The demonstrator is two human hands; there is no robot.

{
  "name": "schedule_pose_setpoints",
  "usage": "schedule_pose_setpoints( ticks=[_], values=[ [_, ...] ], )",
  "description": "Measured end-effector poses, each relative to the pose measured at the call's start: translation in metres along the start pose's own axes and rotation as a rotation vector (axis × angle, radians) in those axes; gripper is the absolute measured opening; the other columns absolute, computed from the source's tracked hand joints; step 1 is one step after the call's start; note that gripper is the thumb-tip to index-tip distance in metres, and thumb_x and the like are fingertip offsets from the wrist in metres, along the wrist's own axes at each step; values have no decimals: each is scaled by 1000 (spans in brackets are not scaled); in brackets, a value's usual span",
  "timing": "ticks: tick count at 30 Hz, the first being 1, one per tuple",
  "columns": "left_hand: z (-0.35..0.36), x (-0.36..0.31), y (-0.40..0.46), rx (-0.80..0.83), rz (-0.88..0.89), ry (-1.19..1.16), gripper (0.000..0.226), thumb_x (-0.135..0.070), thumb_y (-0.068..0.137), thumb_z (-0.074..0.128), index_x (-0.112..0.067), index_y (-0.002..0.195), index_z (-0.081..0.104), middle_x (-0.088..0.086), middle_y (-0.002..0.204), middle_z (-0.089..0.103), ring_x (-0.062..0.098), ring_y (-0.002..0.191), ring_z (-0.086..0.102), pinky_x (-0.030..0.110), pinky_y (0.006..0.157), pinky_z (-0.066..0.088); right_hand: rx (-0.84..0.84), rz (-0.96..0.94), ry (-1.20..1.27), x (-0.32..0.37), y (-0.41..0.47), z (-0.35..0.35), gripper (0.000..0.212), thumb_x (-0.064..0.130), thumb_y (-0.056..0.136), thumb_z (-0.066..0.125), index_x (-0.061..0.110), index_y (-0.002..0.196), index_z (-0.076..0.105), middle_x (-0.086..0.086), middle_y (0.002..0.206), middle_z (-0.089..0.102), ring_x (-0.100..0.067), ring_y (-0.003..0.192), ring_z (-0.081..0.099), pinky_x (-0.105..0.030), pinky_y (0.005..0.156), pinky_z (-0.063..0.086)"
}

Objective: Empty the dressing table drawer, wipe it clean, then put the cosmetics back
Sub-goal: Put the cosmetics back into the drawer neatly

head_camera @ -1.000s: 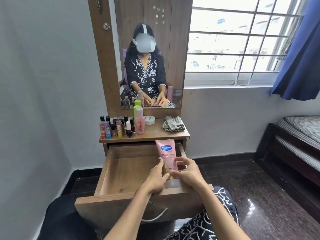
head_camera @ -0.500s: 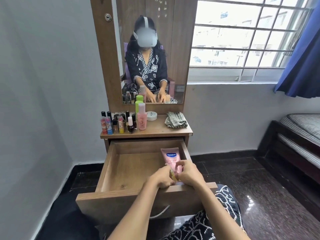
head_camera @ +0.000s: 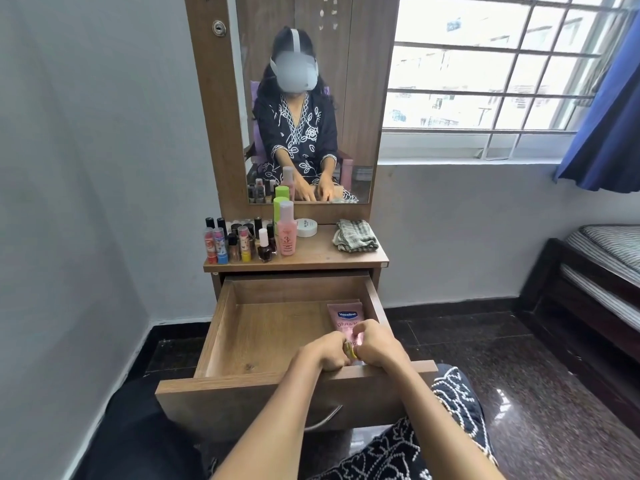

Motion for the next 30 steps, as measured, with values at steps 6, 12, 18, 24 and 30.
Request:
schedule_pose_setpoints(
  ticks=[6, 12, 18, 24, 30],
  values=[
    [3, 4, 1, 32, -28, 10, 24, -13, 89, 56, 1, 109, 56, 10, 95, 54, 19, 87, 48, 26, 74, 36, -40, -16, 2, 2, -1, -1, 25, 16, 88, 53, 15, 111, 63, -8, 121, 61, -25, 110, 57, -29, 83, 45],
    [2, 4, 1, 21, -32, 24, 14, -10, 89, 54, -2, 100, 59, 12, 93, 55, 18, 87, 48, 27, 73, 35, -70, -5, 5, 1, -2, -2, 25, 14, 86, 50, 17, 105, 66, -8, 116, 63, -27, 107, 58, -29, 82, 46],
    [0, 0, -3, -7, -10, -18, 27, -14, 89, 58, 3, 109, 61, 18, 115, 62, 19, 90, 52, 29, 78, 40, -101, 30, 1, -2, -4, -2, 21, 17, 86, 51, 20, 102, 65, -6, 113, 63, -26, 104, 59, -26, 74, 42],
    [-5, 6, -5, -62, -60, -20, 26, -13, 88, 60, 3, 108, 62, 13, 102, 63, 24, 93, 58, 34, 81, 43, -195, 62, 53, -5, -6, -8, 22, 22, 86, 57, 26, 107, 61, -1, 117, 60, -23, 108, 56, -29, 74, 39],
    [-16, 14, -6, -192, -137, -21, 31, -20, 87, 60, -5, 114, 57, 11, 118, 60, 24, 102, 57, 30, 84, 43, -230, 66, 101, -5, -7, -10, 21, 19, 85, 59, 28, 104, 61, 0, 112, 62, -20, 98, 57, -30, 74, 43]
  ],
)
Point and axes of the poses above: each hand's wrist, its own y-axis towards the middle knuckle, its own z-axis out of the palm, x = y × z, the point moved 9 cm from there along y, towards the middle knuckle
